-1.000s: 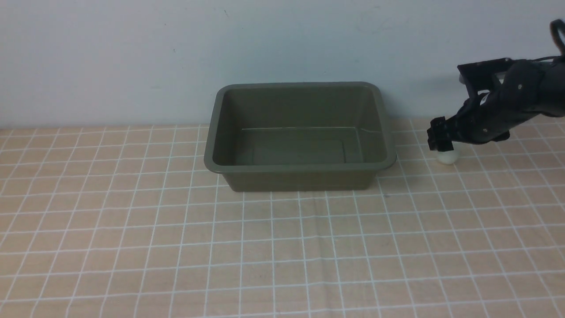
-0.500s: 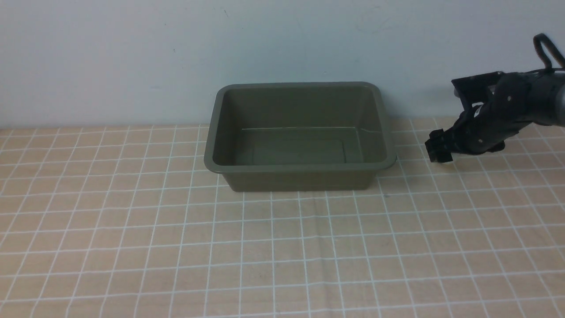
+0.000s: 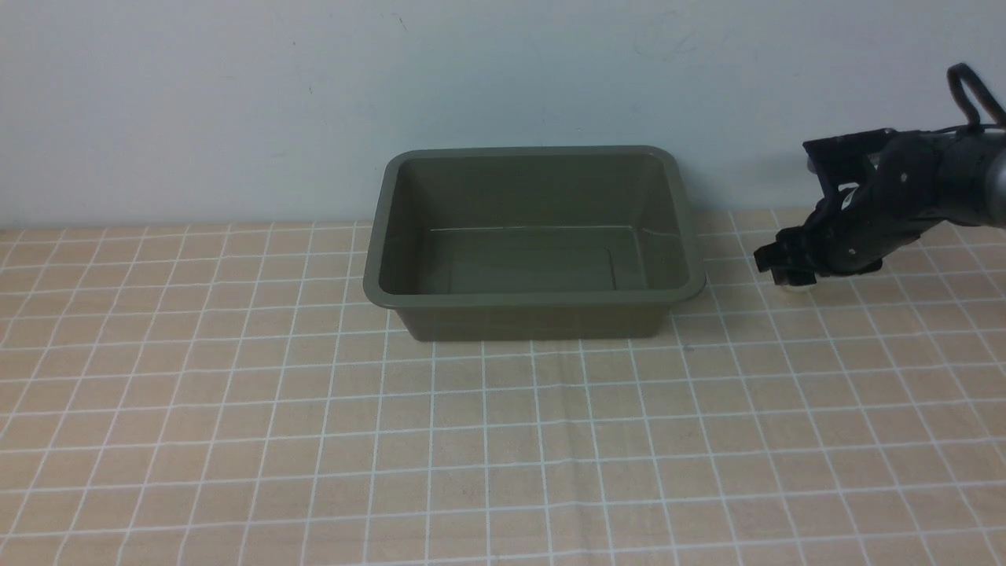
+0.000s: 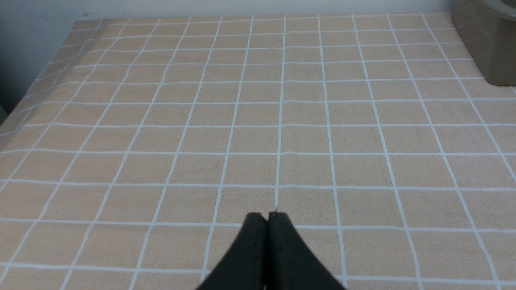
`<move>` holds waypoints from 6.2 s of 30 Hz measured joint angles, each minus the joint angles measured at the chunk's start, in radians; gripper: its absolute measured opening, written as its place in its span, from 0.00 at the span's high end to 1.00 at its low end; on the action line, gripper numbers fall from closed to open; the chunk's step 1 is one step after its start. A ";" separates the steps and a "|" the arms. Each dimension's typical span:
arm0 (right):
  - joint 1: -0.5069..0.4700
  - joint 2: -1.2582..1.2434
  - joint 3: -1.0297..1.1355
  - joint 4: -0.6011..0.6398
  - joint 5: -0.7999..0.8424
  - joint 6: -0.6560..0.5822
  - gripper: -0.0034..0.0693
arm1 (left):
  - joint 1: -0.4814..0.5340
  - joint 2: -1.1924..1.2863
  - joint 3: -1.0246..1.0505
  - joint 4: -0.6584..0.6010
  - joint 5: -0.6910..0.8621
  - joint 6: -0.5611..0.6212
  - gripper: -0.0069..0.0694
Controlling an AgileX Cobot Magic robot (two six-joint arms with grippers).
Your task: Put the table tennis balls into the box on the light coffee tablecloth.
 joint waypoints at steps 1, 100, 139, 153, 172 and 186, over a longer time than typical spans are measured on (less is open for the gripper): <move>0.000 0.000 0.000 0.001 0.000 0.000 0.47 | 0.000 0.000 0.000 0.000 0.000 0.000 1.00; 0.290 -0.388 -0.709 -0.136 0.700 0.032 0.95 | 0.000 0.000 0.000 0.000 0.000 0.000 1.00; 0.288 -1.739 0.997 -0.070 0.105 0.106 0.98 | 0.000 0.000 0.000 0.000 0.000 0.000 1.00; 0.288 -1.755 1.139 -0.033 0.014 0.107 0.98 | 0.000 0.000 0.000 0.000 0.000 0.000 1.00; 0.255 -1.760 1.140 -0.032 0.014 0.110 0.98 | 0.000 0.000 0.000 0.000 0.000 0.000 1.00; -0.016 -1.977 1.140 -0.033 0.214 0.110 0.98 | 0.000 0.000 0.000 0.000 0.000 0.000 1.00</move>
